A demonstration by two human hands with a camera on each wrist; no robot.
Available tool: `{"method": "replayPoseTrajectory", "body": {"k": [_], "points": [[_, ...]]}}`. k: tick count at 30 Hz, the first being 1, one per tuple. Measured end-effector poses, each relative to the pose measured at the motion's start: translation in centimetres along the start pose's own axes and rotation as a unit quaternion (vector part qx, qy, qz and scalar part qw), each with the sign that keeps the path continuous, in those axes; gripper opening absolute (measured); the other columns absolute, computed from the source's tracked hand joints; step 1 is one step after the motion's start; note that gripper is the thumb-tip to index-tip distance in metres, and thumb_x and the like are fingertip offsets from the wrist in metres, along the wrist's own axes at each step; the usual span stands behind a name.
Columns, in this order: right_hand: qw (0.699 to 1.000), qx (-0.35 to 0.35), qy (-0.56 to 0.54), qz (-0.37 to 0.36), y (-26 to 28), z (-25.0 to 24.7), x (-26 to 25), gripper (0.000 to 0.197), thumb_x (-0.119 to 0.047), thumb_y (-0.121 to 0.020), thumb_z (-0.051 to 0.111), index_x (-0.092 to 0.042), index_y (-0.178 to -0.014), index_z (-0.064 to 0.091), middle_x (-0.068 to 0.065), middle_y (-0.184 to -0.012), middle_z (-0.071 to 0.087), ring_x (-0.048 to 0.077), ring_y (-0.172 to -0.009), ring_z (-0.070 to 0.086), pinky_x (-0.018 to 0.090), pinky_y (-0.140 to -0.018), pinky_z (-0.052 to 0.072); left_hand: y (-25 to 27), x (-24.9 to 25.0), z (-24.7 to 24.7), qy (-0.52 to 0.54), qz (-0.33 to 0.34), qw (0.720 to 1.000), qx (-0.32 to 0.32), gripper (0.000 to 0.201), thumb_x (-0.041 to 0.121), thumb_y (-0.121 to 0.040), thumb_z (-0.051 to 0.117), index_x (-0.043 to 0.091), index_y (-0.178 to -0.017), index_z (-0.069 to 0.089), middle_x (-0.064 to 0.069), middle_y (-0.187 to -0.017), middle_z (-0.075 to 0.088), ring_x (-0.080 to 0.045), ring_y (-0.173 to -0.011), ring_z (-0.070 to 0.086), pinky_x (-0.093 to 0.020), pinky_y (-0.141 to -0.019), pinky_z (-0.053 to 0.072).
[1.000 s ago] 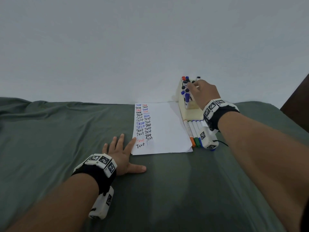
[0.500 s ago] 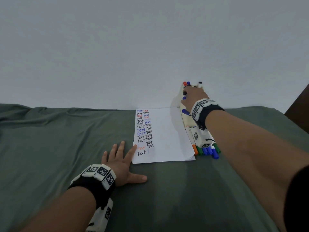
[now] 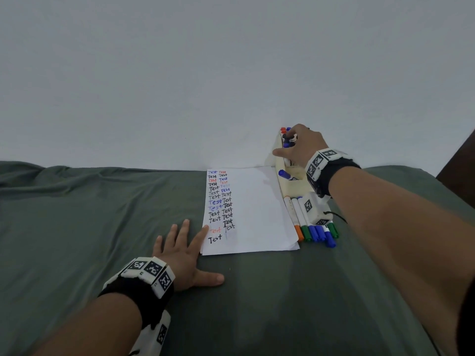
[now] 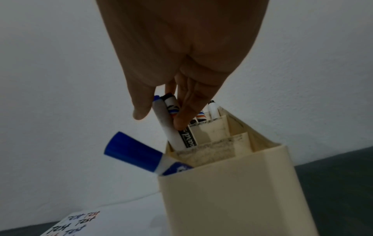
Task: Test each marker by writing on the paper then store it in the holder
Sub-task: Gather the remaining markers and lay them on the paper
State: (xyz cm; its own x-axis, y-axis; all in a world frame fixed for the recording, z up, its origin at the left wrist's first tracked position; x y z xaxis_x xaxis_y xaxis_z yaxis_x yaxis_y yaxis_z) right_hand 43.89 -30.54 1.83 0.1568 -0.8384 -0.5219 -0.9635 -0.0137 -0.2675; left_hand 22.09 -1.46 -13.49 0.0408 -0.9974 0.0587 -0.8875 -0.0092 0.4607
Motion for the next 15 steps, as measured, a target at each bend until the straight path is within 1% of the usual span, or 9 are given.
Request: {"method": "replayPoseTrajectory", "body": {"k": [2,4,5,7,9,10,12,13,15], "points": [[1.000,0.008,-0.020,0.003,0.2,-0.1,0.3,0.059,-0.055,-0.075,0.080,-0.022,-0.118,0.058,-0.005,-0.102,0.065,0.012,-0.087,0.060,0.024,-0.071,0.043,0.0,0.0,0.0,-0.001,-0.001,1.000,-0.002,0.129,0.101,-0.048,0.042,0.050,-0.143,-0.029,0.000,-0.155,-0.038,-0.025,-0.145,-0.030,-0.053,-0.119,-0.009],[0.998,0.032,-0.054,0.019,0.4,-0.7,0.9,0.057,-0.062,-0.079,0.073,-0.023,-0.117,0.059,-0.003,-0.104,0.066,0.016,-0.092,0.064,0.030,-0.076,0.050,0.1,0.1,-0.1,-0.001,0.000,1.000,0.001,0.128,0.100,-0.049,0.043,0.050,-0.144,-0.028,0.000,-0.156,-0.038,-0.025,-0.146,-0.029,-0.052,-0.119,-0.009],[0.997,0.046,-0.064,0.028,0.4,-1.1,1.2,0.056,-0.062,-0.082,0.068,-0.022,-0.119,0.058,-0.001,-0.106,0.067,0.017,-0.093,0.064,0.032,-0.078,0.051,0.2,0.1,-0.1,0.000,0.000,1.000,0.003,0.128,0.100,-0.049,0.043,0.050,-0.144,-0.027,0.000,-0.156,-0.037,-0.025,-0.146,-0.029,-0.052,-0.119,-0.009],[0.995,0.068,-0.060,0.043,0.3,-1.8,1.9,0.052,-0.051,-0.091,0.063,-0.018,-0.130,0.055,0.004,-0.120,0.065,0.021,-0.102,0.061,0.031,-0.083,0.047,0.3,0.2,-0.2,0.000,0.000,1.000,0.006,0.128,0.100,-0.049,0.043,0.050,-0.145,-0.026,-0.001,-0.156,-0.036,-0.025,-0.146,-0.029,-0.052,-0.119,-0.009],[0.995,0.071,-0.045,0.055,-0.2,-2.4,2.8,0.048,-0.034,-0.098,0.060,-0.014,-0.141,0.048,0.011,-0.135,0.059,0.028,-0.119,0.057,0.032,-0.090,0.043,0.3,0.2,-0.2,0.000,0.000,1.000,0.007,0.128,0.100,-0.050,0.043,0.050,-0.145,-0.027,0.000,-0.157,-0.036,-0.025,-0.146,-0.028,-0.052,-0.119,-0.009],[0.996,0.063,-0.034,0.060,-0.4,-2.5,3.1,0.049,-0.025,-0.100,0.057,-0.013,-0.145,0.044,0.014,-0.140,0.055,0.031,-0.124,0.055,0.033,-0.093,0.043,0.3,0.2,-0.2,0.000,0.000,1.000,0.006,0.128,0.100,-0.050,0.043,0.050,-0.144,-0.027,0.000,-0.156,-0.036,-0.025,-0.146,-0.029,-0.052,-0.119,-0.009],[0.998,0.035,-0.002,0.059,-0.9,-2.5,3.5,0.054,-0.009,-0.099,0.050,-0.013,-0.151,0.038,0.017,-0.146,0.051,0.034,-0.129,0.053,0.037,-0.099,0.044,0.3,0.2,-0.2,0.000,-0.001,1.000,0.003,0.128,0.100,-0.050,0.043,0.050,-0.144,-0.028,0.000,-0.156,-0.037,-0.025,-0.146,-0.029,-0.052,-0.119,-0.010],[0.998,0.021,0.015,0.051,-1.2,-2.4,3.5,0.057,-0.005,-0.098,0.047,-0.014,-0.153,0.037,0.017,-0.147,0.051,0.035,-0.129,0.052,0.038,-0.101,0.044,0.3,0.2,-0.2,-0.001,-0.001,1.000,0.002,0.128,0.100,-0.050,0.043,0.050,-0.144,-0.028,0.000,-0.156,-0.038,-0.025,-0.145,-0.029,-0.052,-0.119,-0.010],[0.998,-0.005,0.042,0.041,-1.8,-2.2,3.3,0.060,-0.002,-0.097,0.045,-0.016,-0.155,0.036,0.016,-0.149,0.050,0.035,-0.131,0.051,0.038,-0.104,0.043,0.2,0.2,-0.1,-0.002,-0.001,1.000,0.001,0.129,0.100,-0.050,0.043,0.049,-0.144,-0.028,0.000,-0.155,-0.038,-0.025,-0.145,-0.030,-0.052,-0.119,-0.010]]}}
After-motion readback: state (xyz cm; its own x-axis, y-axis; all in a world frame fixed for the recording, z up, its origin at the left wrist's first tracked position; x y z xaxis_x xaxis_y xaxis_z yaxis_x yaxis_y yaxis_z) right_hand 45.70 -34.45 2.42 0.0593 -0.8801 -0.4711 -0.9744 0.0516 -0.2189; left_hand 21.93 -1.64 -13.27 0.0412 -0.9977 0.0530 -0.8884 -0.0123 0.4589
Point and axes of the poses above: each hand's wrist, its own y-axis away from the middle knuckle, its own z-axis out of the palm, x = y × z, the point moved 6 cm from there along -y, towards the middle knuckle
